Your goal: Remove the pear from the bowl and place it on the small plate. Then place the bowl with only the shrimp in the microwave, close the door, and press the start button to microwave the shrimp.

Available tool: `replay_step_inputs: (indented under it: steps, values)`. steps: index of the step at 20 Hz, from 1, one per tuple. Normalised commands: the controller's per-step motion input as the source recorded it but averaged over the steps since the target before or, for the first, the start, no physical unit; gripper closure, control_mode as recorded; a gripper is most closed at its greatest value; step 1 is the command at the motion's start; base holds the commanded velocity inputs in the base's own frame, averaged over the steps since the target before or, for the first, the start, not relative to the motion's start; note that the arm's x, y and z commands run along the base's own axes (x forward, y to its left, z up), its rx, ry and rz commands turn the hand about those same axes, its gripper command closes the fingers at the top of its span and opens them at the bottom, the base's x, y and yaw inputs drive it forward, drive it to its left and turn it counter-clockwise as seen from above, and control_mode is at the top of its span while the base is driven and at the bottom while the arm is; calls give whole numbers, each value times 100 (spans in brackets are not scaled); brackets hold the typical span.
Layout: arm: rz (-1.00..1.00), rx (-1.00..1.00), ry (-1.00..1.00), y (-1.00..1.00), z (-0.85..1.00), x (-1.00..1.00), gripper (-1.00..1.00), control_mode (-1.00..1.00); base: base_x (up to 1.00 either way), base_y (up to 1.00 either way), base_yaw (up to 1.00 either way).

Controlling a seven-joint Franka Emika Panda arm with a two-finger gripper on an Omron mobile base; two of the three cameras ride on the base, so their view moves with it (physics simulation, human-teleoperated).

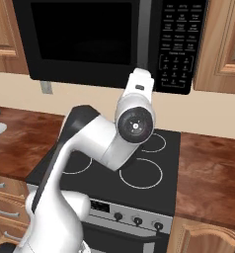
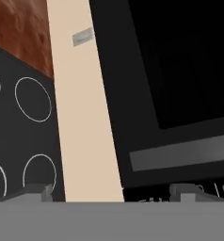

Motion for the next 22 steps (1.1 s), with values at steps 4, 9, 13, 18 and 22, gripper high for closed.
replay_step_inputs:
  steps: [4,9,13,18,22]
  values:
    - [8,7,1,-4,-21,23,-100,-100,0,0,0]
    - [5,5,0,-4,-2,28,-100,-100,0,0,0]
    - [0,5,0,-21,0,31,-100,-100,0,0,0]
    - [0,4,0,-22,0,28,-100,-100,0,0,0]
    - [0,4,0,-17,-1,28,-100,-100,0,0,0]
